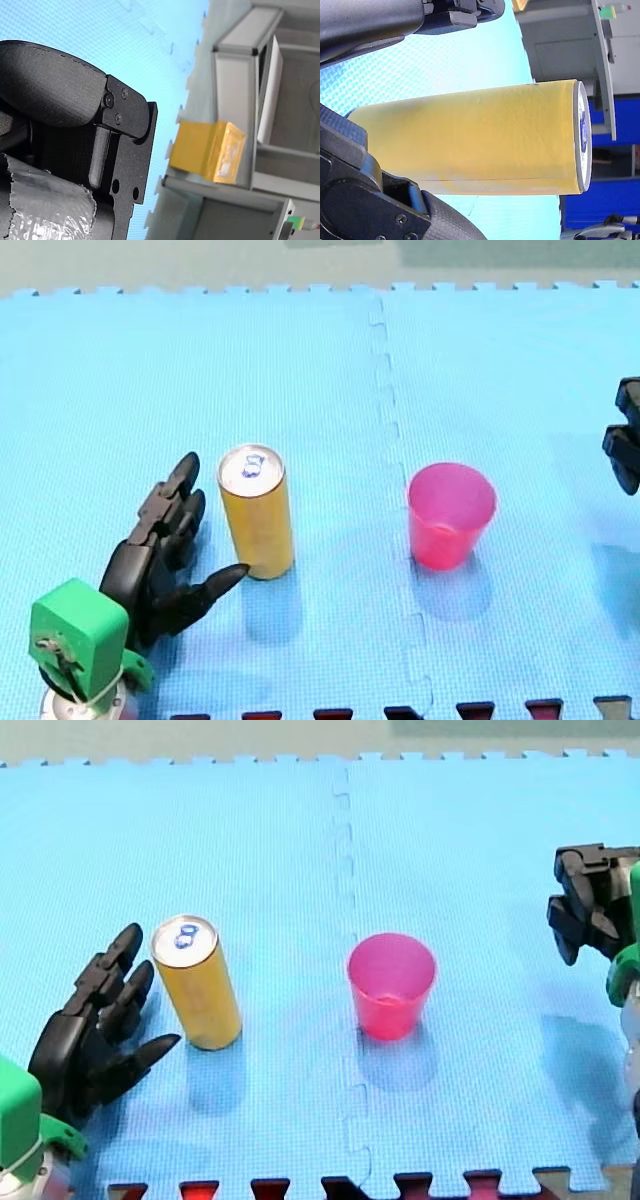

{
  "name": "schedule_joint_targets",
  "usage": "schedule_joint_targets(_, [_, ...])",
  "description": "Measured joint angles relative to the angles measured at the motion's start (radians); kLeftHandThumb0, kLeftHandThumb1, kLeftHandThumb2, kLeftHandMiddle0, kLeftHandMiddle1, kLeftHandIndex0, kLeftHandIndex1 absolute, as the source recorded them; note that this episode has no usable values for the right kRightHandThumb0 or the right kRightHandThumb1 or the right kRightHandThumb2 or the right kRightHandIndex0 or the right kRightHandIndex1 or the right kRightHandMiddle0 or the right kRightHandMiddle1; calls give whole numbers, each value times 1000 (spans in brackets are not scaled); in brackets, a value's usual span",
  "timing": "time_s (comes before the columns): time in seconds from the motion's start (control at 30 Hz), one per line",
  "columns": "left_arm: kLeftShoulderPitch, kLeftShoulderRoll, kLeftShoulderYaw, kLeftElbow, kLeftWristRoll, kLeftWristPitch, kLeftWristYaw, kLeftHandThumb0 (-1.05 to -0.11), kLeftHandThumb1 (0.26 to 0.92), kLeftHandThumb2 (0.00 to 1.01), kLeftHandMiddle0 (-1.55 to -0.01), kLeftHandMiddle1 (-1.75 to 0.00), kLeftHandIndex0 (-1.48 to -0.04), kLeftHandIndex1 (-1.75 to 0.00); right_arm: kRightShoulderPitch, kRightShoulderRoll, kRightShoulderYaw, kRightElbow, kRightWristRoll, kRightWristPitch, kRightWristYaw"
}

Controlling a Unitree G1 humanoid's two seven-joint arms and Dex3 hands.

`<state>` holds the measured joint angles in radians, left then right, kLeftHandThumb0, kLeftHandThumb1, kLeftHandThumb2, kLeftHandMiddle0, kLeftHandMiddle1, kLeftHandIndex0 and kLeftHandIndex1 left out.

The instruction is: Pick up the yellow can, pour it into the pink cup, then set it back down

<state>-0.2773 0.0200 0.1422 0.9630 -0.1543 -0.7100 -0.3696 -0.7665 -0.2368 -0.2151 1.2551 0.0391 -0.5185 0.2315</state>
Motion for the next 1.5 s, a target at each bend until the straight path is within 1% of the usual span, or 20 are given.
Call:
schedule_joint_targets(0.23, [-10,2,-6,26,18,-7,-7,-911,666,0,-68,-8,-110,0,0,0,-2,0,2,0,1])
schedule_joint_targets(0.4, [-17,3,-7,35,19,3,-8,-908,663,0,-70,-7,-107,0,0,0,-2,0,2,0,1])
schedule_joint_targets(0.67, [-46,1,-9,58,29,18,8,-911,663,0,-80,-9,-106,0,-1,0,-2,0,2,0,1])
schedule_joint_targets(0.87, [-64,-3,-15,61,35,21,14,-933,673,4,-86,-9,-110,-1,-1,0,-2,0,2,0,2])
schedule_joint_targets(1.1, [-76,-9,-12,64,24,25,-8,-943,675,2,-94,-9,-115,-2,-1,-1,-9,-1,17,0,13])
schedule_joint_targets(1.5, [-94,-14,0,75,13,28,-28,-938,666,0,-109,-10,-120,-2,-1,-1,-9,-1,19,1,14])
